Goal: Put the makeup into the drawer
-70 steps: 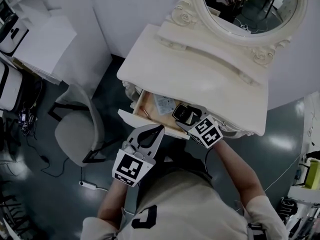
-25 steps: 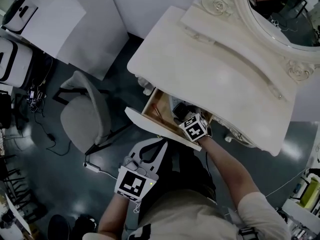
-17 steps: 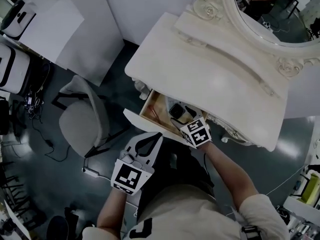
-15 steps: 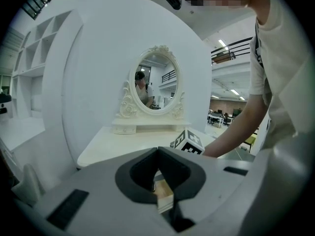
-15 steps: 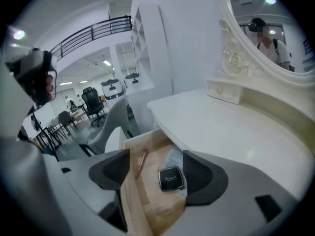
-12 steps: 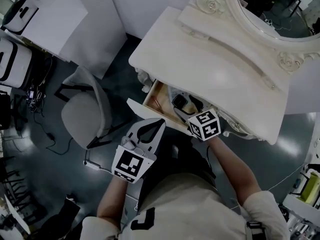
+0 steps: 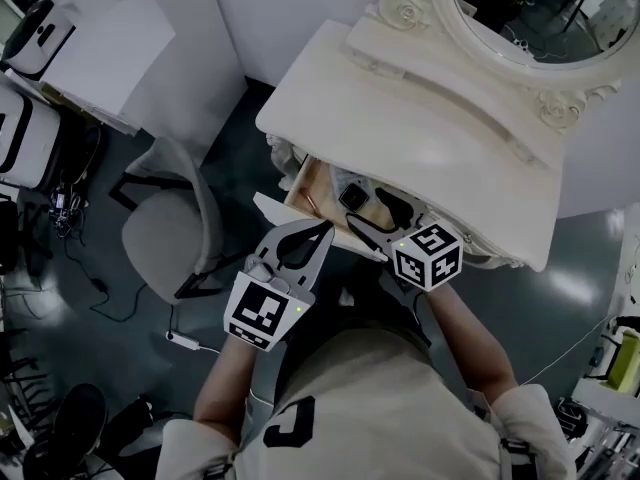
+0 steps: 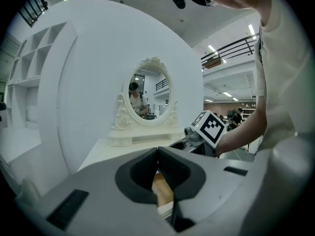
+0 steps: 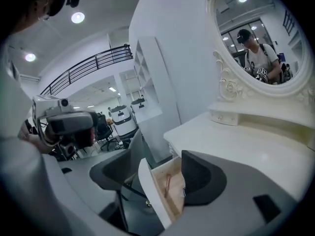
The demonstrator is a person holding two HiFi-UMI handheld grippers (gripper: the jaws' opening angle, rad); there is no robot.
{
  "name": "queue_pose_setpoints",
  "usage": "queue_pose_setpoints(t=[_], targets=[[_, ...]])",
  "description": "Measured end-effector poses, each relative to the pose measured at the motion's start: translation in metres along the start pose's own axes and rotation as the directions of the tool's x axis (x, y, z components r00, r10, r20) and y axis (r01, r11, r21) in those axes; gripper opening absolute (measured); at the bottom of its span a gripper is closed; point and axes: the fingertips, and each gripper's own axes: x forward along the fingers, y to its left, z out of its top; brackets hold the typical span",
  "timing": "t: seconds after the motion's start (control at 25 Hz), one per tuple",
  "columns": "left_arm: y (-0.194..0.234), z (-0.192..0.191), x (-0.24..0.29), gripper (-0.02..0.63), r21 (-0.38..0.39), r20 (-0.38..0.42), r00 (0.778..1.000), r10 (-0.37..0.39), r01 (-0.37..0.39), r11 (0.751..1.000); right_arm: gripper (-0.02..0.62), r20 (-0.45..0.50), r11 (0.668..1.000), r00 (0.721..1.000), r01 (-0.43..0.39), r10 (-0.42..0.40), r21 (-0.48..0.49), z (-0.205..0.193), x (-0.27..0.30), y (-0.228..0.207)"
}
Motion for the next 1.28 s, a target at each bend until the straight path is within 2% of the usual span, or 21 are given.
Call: queue_pose_setpoints(t=[0.08, 0.12, 0.16, 0.2, 0.36, 0.68, 0.92, 1.28], targets=[[-0.006, 0.001, 0.002, 0.054, -0.01, 0.01, 1.0, -0.029, 0.029, 1.0, 0.331, 0.009, 1.0, 1.0, 0.0, 0.001, -0.016, 0.003, -0.012, 0.009], [-0.01, 0.001, 0.004, 0.054, -0.014, 0.012, 0.999, -0.045, 0.045, 0.999, 0.285, 0.014, 1.0, 1.0, 0.011, -0.01, -0.028, 0.003, -0.018, 0.012], [-0.015, 0.001, 0.007, 0.054, -0.013, 0.012, 0.998, -0.062, 0.062, 0.998, 0.159, 0.019, 0.999, 1.0, 0.025, -0.025, -0.04, 0.003, -0.026, 0.013], [-0.02, 0.001, 0.011, 0.054, -0.008, 0.01, 0.997, -0.078, 0.078, 0.997, 0.093, 0.023, 0.998, 0.999, 0.036, -0.035, -0.047, 0.002, -0.033, 0.013], [-0.043, 0.008, 0.025, 0.054, 0.022, 0.009, 0.99, -0.142, 0.142, 0.99, 0.041, 0.024, 0.997, 0.999, 0.049, -0.048, -0.051, -0.007, -0.062, 0.016], [-0.093, 0.027, 0.051, 0.054, 0.085, -0.018, 0.976, -0.219, 0.219, 0.972, 0.031, 0.119, 0.997, 0.99, 0.079, -0.078, -0.005, -0.005, -0.128, 0.013], [-0.147, 0.037, 0.084, 0.054, 0.118, -0.042, 0.966, -0.256, 0.26, 0.958, 0.029, 0.173, 0.996, 0.981, 0.087, -0.088, 0.012, -0.012, -0.185, -0.008], [-0.203, 0.036, 0.099, 0.054, 0.114, -0.06, 0.971, -0.233, 0.239, 0.964, 0.028, 0.192, 0.999, 0.98, 0.053, -0.052, -0.002, -0.033, -0.237, -0.016]])
